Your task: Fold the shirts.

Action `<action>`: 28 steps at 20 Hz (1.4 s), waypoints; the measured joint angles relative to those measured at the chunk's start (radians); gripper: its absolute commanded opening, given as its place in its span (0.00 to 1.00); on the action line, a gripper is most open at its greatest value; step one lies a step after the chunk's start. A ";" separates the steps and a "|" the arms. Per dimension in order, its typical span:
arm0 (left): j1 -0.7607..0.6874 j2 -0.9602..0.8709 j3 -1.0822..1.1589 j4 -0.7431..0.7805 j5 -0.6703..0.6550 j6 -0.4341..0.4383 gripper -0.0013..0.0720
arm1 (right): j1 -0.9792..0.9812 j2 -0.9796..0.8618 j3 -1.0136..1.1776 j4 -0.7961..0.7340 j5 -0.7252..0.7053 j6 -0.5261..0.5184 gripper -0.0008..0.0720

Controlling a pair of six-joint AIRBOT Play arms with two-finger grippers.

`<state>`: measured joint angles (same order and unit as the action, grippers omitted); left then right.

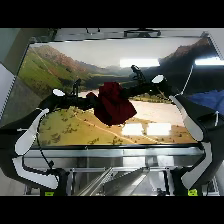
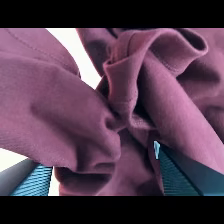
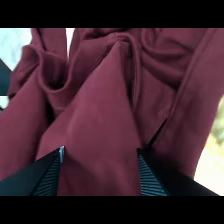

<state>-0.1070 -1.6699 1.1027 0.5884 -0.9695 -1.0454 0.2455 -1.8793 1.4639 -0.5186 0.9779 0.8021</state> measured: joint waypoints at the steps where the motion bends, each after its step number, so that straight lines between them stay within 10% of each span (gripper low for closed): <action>1: -0.003 -0.001 -0.001 -0.002 0.007 0.000 0.89 | 0.004 -0.016 0.010 0.000 0.009 0.000 0.59; 4: -0.005 -0.003 -0.016 -0.003 0.019 0.001 0.22 | 0.015 -0.044 0.026 0.001 0.043 -0.002 0.35; 5: -0.005 -0.004 -0.021 -0.003 0.019 0.002 0.06 | 0.018 -0.048 0.028 0.006 0.053 -0.003 0.10; 13: 0.037 0.040 0.002 -0.011 -0.091 0.005 0.03 | -0.013 0.025 0.035 0.080 0.121 0.001 0.05; 28: 0.401 0.624 0.315 -0.015 -0.397 -0.027 0.03 | -0.215 0.847 0.035 0.055 0.192 0.212 0.05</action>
<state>0.2939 -1.0462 1.4181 0.5735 -1.3663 -1.0721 0.0307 -1.0321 1.4994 -0.4641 1.1694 1.0145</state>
